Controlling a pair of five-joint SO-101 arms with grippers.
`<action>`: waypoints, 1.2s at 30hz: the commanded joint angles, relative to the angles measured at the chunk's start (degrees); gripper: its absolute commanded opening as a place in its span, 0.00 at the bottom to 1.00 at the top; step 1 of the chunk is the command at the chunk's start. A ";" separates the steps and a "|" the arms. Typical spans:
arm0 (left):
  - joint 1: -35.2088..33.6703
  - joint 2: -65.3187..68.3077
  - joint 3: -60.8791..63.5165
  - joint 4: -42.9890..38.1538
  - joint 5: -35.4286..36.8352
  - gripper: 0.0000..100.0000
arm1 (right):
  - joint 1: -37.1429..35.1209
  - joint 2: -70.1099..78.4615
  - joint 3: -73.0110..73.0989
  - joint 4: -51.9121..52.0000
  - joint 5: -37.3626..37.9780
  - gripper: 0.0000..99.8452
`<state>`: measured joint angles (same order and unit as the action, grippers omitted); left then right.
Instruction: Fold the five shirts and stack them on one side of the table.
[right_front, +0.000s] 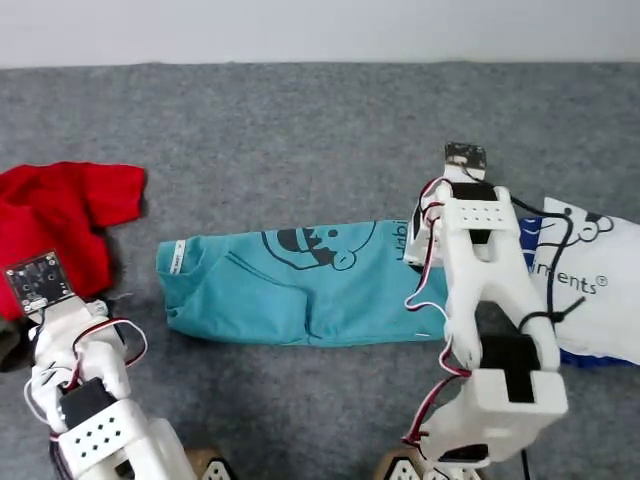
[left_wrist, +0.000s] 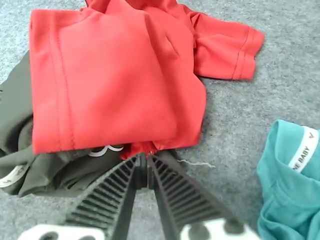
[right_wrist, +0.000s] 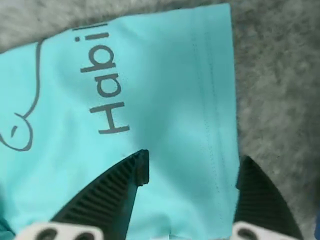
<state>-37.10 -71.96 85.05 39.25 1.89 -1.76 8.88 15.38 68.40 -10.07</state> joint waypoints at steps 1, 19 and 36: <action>-0.18 -1.05 -0.22 -1.32 0.44 0.02 | 0.40 0.92 -0.62 -1.80 -0.62 0.32; -0.18 -1.05 -0.22 -1.32 0.44 0.02 | 0.75 12.62 -3.60 -0.22 2.29 0.03; 0.79 -1.05 -0.13 -1.23 0.35 0.02 | 12.88 -7.16 -3.96 0.13 29.27 0.01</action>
<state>-37.10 -71.96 85.05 39.25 1.89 8.70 7.03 12.75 68.40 15.60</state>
